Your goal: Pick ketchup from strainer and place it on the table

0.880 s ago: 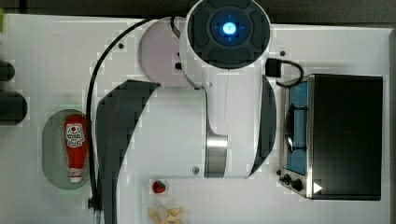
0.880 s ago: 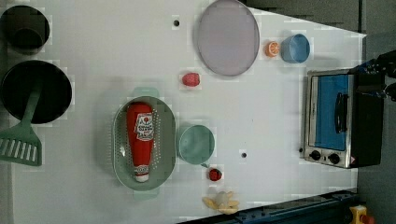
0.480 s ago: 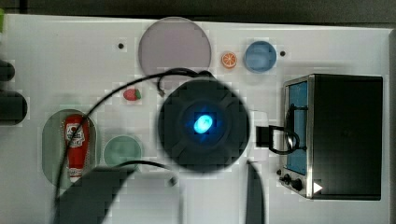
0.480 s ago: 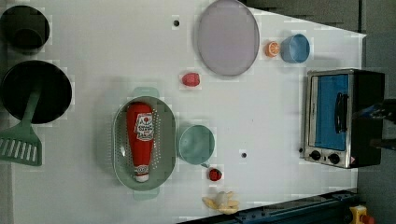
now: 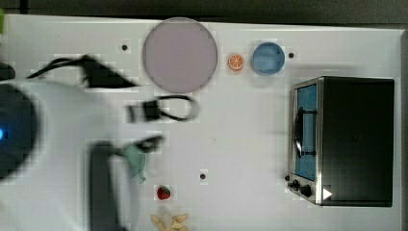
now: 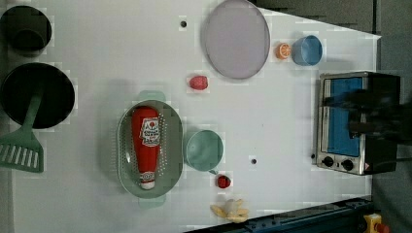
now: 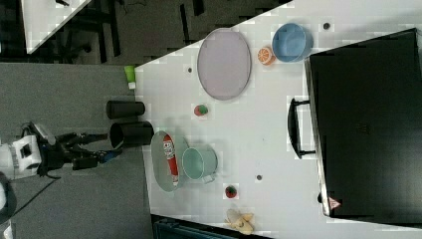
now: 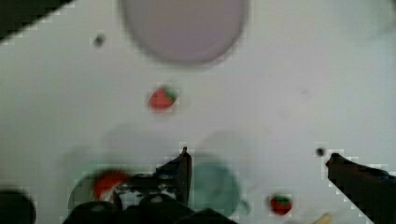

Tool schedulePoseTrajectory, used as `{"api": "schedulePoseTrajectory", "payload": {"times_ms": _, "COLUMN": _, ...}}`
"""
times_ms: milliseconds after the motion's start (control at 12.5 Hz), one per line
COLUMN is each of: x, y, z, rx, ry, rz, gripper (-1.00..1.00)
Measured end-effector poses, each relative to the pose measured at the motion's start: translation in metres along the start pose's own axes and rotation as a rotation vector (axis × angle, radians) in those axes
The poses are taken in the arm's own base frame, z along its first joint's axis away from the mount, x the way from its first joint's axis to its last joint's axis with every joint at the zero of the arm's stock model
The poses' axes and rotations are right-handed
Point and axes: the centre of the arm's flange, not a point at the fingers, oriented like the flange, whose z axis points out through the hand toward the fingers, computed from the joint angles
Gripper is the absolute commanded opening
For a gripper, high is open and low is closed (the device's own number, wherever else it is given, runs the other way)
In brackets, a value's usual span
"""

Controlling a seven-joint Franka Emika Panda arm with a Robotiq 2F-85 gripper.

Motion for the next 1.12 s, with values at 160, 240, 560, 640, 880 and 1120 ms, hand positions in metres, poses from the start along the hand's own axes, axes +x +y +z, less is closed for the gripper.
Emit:
{"api": "schedulePoseTrajectory", "payload": {"times_ms": 160, "x": -0.043, "y": -0.056, "z": 0.043, "rx": -0.02, "ry": -0.069, "rz": -0.137, "gripper": 1.0}}
{"api": "schedulePoseTrajectory", "payload": {"times_ms": 240, "x": -0.068, "y": -0.077, "z": 0.065, "rx": -0.03, "ry": -0.104, "rz": -0.199, "gripper": 1.0}}
{"api": "schedulePoseTrajectory", "payload": {"times_ms": 560, "x": -0.15, "y": -0.129, "z": 0.131, "rx": -0.026, "ry": -0.192, "rz": -0.383, "gripper": 1.0}}
{"api": "schedulePoseTrajectory", "payload": {"times_ms": 640, "x": -0.162, "y": -0.137, "z": 0.14, "rx": 0.002, "ry": -0.19, "rz": -0.407, "gripper": 1.0}}
{"api": "schedulePoseTrajectory", "payload": {"times_ms": 880, "x": -0.176, "y": -0.154, "z": 0.166, "rx": 0.114, "ry": -0.061, "rz": -0.487, "gripper": 1.0}}
{"api": "schedulePoseTrajectory", "payload": {"times_ms": 1120, "x": -0.179, "y": -0.147, "z": 0.218, "rx": 0.139, "ry": -0.047, "rz": -0.53, "gripper": 1.0}}
